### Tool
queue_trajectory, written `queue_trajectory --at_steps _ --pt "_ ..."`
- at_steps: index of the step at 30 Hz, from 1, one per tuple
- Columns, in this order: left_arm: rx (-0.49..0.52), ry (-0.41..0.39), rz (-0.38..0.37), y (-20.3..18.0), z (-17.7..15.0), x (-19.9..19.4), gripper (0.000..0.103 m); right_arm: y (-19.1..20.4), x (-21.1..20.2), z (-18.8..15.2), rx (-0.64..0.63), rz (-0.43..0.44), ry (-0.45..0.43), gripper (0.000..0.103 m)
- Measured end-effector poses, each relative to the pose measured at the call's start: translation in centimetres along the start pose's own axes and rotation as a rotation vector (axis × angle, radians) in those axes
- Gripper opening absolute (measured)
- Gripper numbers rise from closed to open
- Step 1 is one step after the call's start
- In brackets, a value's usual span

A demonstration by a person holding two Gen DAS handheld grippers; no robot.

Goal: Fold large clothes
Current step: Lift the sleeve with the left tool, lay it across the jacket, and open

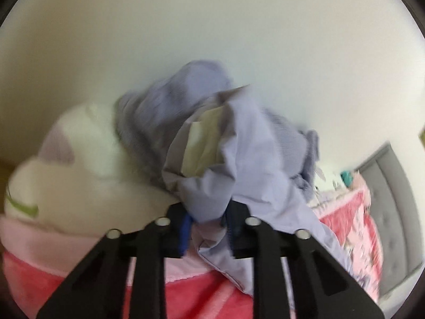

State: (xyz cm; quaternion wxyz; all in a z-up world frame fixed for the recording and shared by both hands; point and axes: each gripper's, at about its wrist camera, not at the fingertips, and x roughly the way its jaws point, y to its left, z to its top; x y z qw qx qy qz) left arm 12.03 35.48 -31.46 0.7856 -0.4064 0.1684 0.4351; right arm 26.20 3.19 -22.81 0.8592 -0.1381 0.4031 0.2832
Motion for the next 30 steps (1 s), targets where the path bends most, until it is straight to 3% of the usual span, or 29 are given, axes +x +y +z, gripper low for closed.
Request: queue_trajectory --at_steps 2,8,11,14,19,21,25,30 --pt "0.015 -0.012 -0.039 -1.2 0.7 -1.1 0.014 -0.4 -0.1 -0.3 0.02 -0.001 0.001 0.079" --pt "0.079 -0.051 -0.289 -8.7 2.7 -7.1 0.013 -3.4 -1.1 -1.7 0.121 -0.033 -0.021 0.079" --pt "0.198 -0.014 -0.47 -15.6 1.5 -9.8 0.013 -5.9 -1.7 -3.0 0.191 -0.088 -0.019 0.079" --pt "0.331 0.007 -0.58 -21.5 -0.8 -10.8 0.013 -9.1 -2.8 -4.7 0.285 -0.148 -0.025 0.079" --pt "0.624 0.064 -0.616 -32.6 -8.1 -11.8 0.013 -15.1 -4.7 -8.9 0.456 -0.241 0.032 0.079" --pt "0.663 0.132 -0.656 -35.0 -11.4 -11.7 0.013 -16.7 -5.6 -10.6 0.497 -0.276 0.042 0.079" --pt "0.796 0.255 -0.673 -36.8 -18.7 -11.4 0.013 -19.6 -7.0 -14.1 0.568 -0.345 0.062 0.079" --pt "0.962 0.404 -0.713 -35.8 -28.9 -11.8 0.013 -22.7 -7.3 -17.6 0.657 -0.401 0.085 0.079"
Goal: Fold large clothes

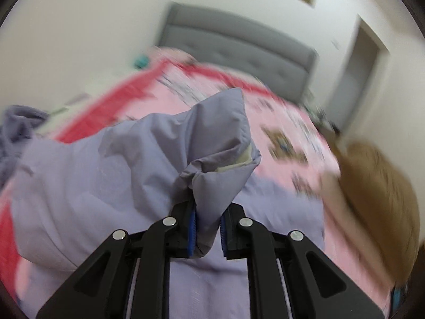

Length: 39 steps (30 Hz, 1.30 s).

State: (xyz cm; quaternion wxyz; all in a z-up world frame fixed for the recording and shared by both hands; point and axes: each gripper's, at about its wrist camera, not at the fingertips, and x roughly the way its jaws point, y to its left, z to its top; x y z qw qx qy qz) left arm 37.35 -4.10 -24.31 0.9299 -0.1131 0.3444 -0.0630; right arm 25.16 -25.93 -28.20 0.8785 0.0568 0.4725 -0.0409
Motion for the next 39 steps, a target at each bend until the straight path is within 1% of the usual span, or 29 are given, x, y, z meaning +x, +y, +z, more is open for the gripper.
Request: queue_trajectory --at_steps 1,4,6,8,10,12,13,14,15,16,17,18,19,20,21,22,24,25,26,27,28,30,31,32,33,34,35,37,39 --pt "0.04 0.033 -0.021 -1.4 -1.3 0.9 0.013 -0.6 0.2 0.0 0.009 -0.007 0.0 0.079" --pt "0.123 0.12 -0.064 -4.1 -4.5 3.7 0.013 -2.6 0.8 -0.4 0.038 -0.036 -0.014 0.079" --pt "0.168 0.123 -0.051 -5.7 -6.0 4.7 0.014 -3.9 1.2 -0.5 0.07 -0.051 -0.007 0.079" --pt "0.19 0.142 -0.036 -6.2 -6.8 6.0 0.014 -5.0 1.6 -0.8 0.096 -0.057 0.0 0.079" --pt "0.201 0.167 -0.028 -5.8 -7.0 6.8 0.014 -5.7 2.0 -1.0 0.103 -0.064 0.01 0.079" --pt "0.225 0.195 -0.038 -6.0 -7.1 8.2 0.02 -6.0 2.2 -1.0 0.104 -0.072 0.01 0.079" --pt "0.241 0.218 -0.067 -5.7 -7.0 8.4 0.023 -6.1 2.2 -1.0 0.105 -0.071 0.011 0.079" --pt "0.25 0.232 -0.101 -5.7 -7.0 8.6 0.036 -6.1 2.2 -0.9 0.105 -0.074 0.007 0.08" --pt "0.253 0.242 -0.162 -5.4 -6.7 8.3 0.055 -6.1 2.3 -0.8 0.105 -0.074 0.001 0.08" --pt "0.25 0.244 -0.214 -5.2 -6.5 7.9 0.064 -6.0 2.2 -0.7 0.104 -0.069 -0.003 0.08" --pt "0.248 0.235 -0.27 -4.9 -6.2 7.1 0.076 -5.9 2.2 -0.4 0.105 -0.061 -0.01 0.079" --pt "0.246 0.217 -0.297 -4.6 -6.1 6.4 0.08 -5.8 2.1 -0.2 0.108 -0.054 -0.017 0.079" --pt "0.247 0.186 -0.315 -4.2 -6.1 5.3 0.088 -5.7 2.0 0.1 0.113 -0.043 -0.027 0.079" --pt "0.25 0.145 -0.327 -3.6 -5.9 3.8 0.094 -5.7 1.9 0.4 0.117 -0.034 -0.036 0.08" --pt "0.252 0.13 -0.315 -3.2 -5.8 2.8 0.094 -5.5 1.8 0.8 0.116 -0.023 -0.048 0.08" --pt "0.264 0.13 -0.281 -2.6 -5.7 1.7 0.094 -5.2 1.7 1.4 0.101 -0.013 -0.063 0.081" --pt "0.277 0.157 -0.233 -0.8 -5.4 -0.4 0.094 -4.7 1.5 2.7 0.067 0.006 -0.088 0.081" --pt "0.276 0.168 -0.196 0.7 -5.3 -1.3 0.095 -4.3 1.3 3.6 0.044 0.057 -0.104 0.081" --pt "0.277 0.183 -0.155 2.5 -5.3 -2.1 0.095 -4.0 1.3 4.3 0.029 0.099 -0.111 0.082" --pt "0.282 0.196 -0.118 4.0 -5.2 -2.4 0.095 -3.7 1.5 5.2 0.009 0.155 -0.117 0.086" --pt "0.291 0.215 -0.061 6.0 -5.4 -2.7 0.095 -2.9 2.1 6.6 -0.019 0.226 -0.117 0.088" --pt "0.282 0.231 0.025 9.6 -5.5 -3.0 0.095 -1.5 3.0 8.5 -0.051 0.264 -0.121 0.088" --pt "0.264 0.24 0.093 12.1 -5.5 -3.1 0.095 -0.7 3.8 9.6 -0.056 0.271 -0.146 0.086" --pt "0.24 0.255 0.143 13.9 -5.4 -3.1 0.095 -0.2 4.6 10.3 -0.05 0.275 -0.161 0.084" --pt "0.207 0.271 0.169 15.3 -5.3 -2.9 0.095 0.3 5.6 10.9 -0.04 0.276 -0.149 0.077" --pt "0.157 0.287 0.183 16.8 -5.1 -2.6 0.095 0.8 7.1 11.4 -0.03 0.282 -0.104 0.071" --pt "0.109 0.297 0.195 18.1 -4.9 -2.4 0.095 1.1 8.2 11.9 -0.021 0.282 -0.074 0.068" --pt "0.062 0.303 0.194 19.7 -4.7 -2.1 0.095 1.8 10.2 12.2 0.003 0.293 -0.039 0.068" --pt "0.067 0.299 0.184 20.6 -4.5 -1.1 0.089 2.3 11.1 12.3 0.021 0.304 -0.029 0.068"
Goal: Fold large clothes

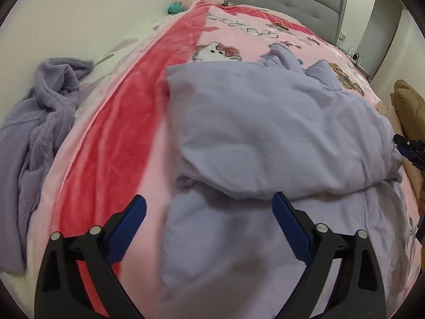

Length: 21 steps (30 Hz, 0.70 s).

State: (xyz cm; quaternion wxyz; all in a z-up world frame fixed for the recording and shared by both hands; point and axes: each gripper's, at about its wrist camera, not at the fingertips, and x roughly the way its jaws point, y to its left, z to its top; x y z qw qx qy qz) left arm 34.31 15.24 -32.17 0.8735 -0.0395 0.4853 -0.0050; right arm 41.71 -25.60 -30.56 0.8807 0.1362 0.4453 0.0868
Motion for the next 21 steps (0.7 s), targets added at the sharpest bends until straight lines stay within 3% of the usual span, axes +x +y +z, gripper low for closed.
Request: queue_trajectory --at_steps 3,4,5,7,9,14,17,20,21 --pt "0.031 -0.003 -0.014 0.4 0.5 1.0 0.084 -0.2 0.7 -0.2 0.064 0.015 -0.009 0.059" --pt "0.017 0.003 -0.036 0.7 0.7 1.4 0.084 -0.4 0.8 -0.4 0.08 0.039 -0.006 0.04" --pt "0.011 0.024 -0.065 1.0 0.7 2.0 0.082 -0.3 1.1 -0.4 0.089 0.07 0.004 0.031" --pt "0.018 0.077 -0.104 1.5 0.5 3.3 0.066 0.7 1.3 -0.3 0.059 0.072 0.023 0.013" --pt "0.003 0.121 -0.126 1.9 0.5 4.1 0.054 2.1 0.5 0.5 0.007 0.084 -0.006 0.009" --pt "-0.069 0.107 -0.14 2.6 0.2 3.9 0.051 6.0 -3.1 3.7 -0.163 0.072 -0.113 0.007" --pt "-0.088 0.088 -0.14 2.4 -0.2 3.6 0.051 6.9 -3.1 4.3 -0.278 -0.043 -0.123 0.006" --pt "-0.046 0.091 -0.032 2.0 -0.3 3.7 0.043 4.5 -2.3 4.2 -0.236 -0.152 -0.11 0.005" --pt "-0.064 0.097 -0.05 2.4 -0.3 3.9 0.043 3.1 -2.1 4.1 -0.193 -0.176 -0.105 0.005"
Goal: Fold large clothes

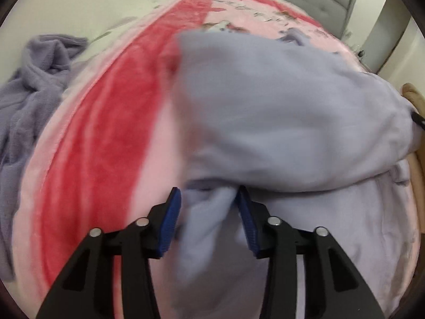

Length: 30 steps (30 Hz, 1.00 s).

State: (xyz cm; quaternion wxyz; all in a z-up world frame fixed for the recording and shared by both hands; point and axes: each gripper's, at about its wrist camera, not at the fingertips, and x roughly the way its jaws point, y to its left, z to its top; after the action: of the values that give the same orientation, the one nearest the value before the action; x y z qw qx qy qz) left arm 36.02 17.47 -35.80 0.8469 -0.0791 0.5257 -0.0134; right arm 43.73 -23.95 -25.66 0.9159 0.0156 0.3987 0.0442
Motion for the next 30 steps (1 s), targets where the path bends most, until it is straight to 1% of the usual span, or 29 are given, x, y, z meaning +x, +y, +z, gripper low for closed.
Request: queue_trajectory --at_steps 2,3,4,5,7,8,10,12,13,15,18,20,21,22,24,25,26,27,28,29,30 --pt "-0.109 0.036 -0.073 1.5 0.1 0.6 0.043 -2.8 0.8 -0.8 0.121 0.044 0.027 0.005" --pt "-0.141 0.045 -0.089 1.9 0.3 0.8 0.043 -3.7 1.1 -1.2 0.173 0.088 0.039 0.005" --pt "-0.163 0.048 -0.096 2.1 0.4 0.9 0.043 -3.9 1.3 -1.6 0.18 0.098 0.043 0.005" --pt "-0.167 0.046 -0.093 2.0 0.5 0.9 0.043 -3.6 1.4 -1.8 0.161 0.098 0.049 0.005" --pt "-0.167 0.017 -0.081 1.7 0.5 0.6 0.042 -2.8 1.5 -2.0 0.113 0.089 0.051 0.005" --pt "-0.186 -0.001 -0.095 1.9 0.4 0.3 0.04 -2.6 1.5 -2.1 0.112 0.097 0.052 0.005" --pt "-0.2 -0.032 -0.105 2.0 0.3 -0.3 0.04 -2.2 0.5 -1.7 0.11 0.136 0.014 0.005" --pt "-0.139 -0.063 -0.074 1.3 0.4 -1.0 0.039 -1.8 -0.9 -1.2 0.1 0.175 -0.025 0.005" --pt "-0.096 -0.06 -0.051 0.8 0.7 -0.9 0.039 -1.5 -1.4 -0.9 0.087 0.174 -0.035 0.005" --pt "-0.054 -0.048 -0.046 0.1 1.3 -0.5 0.039 -0.6 -2.3 -0.2 0.044 0.178 -0.05 0.005" --pt "0.012 -0.017 -0.035 -0.8 2.9 0.3 0.039 -0.1 -2.6 0.3 0.014 0.182 -0.05 0.005" --pt "0.041 -0.035 -0.02 -0.8 3.4 0.0 0.038 0.1 -2.5 0.3 -0.004 0.177 -0.041 0.005" --pt "0.051 -0.058 -0.012 -0.9 3.8 -0.3 0.028 0.2 -2.5 0.3 -0.007 0.178 -0.039 0.005" --pt "0.042 -0.076 -0.01 -0.7 4.1 -0.6 0.024 0.4 -2.6 0.2 -0.009 0.188 -0.036 0.005" --pt "-0.031 -0.099 0.004 0.7 4.5 -0.9 0.018 0.8 -3.1 0.1 -0.001 0.223 -0.047 0.005" --pt "-0.098 -0.129 0.016 1.9 4.4 -1.2 0.018 1.3 -3.5 0.0 -0.001 0.25 -0.052 0.005" --pt "-0.171 -0.15 0.002 3.2 4.3 -1.3 0.018 2.1 -4.1 -0.1 -0.011 0.27 -0.065 0.005" --pt "-0.219 -0.161 -0.022 4.0 3.9 -1.4 0.018 3.1 -4.7 -0.4 -0.039 0.27 -0.083 0.005" --pt "-0.246 -0.158 -0.039 4.4 3.6 -1.3 0.018 4.3 -5.1 -0.7 -0.089 0.227 -0.099 0.005" --pt "-0.228 -0.151 -0.025 4.2 3.4 -1.0 0.018 4.9 -4.9 -1.0 -0.121 0.182 -0.096 0.005" --pt "-0.204 -0.142 -0.009 3.8 3.3 -0.8 0.018 5.0 -4.3 -1.1 -0.125 0.15 -0.079 0.005"
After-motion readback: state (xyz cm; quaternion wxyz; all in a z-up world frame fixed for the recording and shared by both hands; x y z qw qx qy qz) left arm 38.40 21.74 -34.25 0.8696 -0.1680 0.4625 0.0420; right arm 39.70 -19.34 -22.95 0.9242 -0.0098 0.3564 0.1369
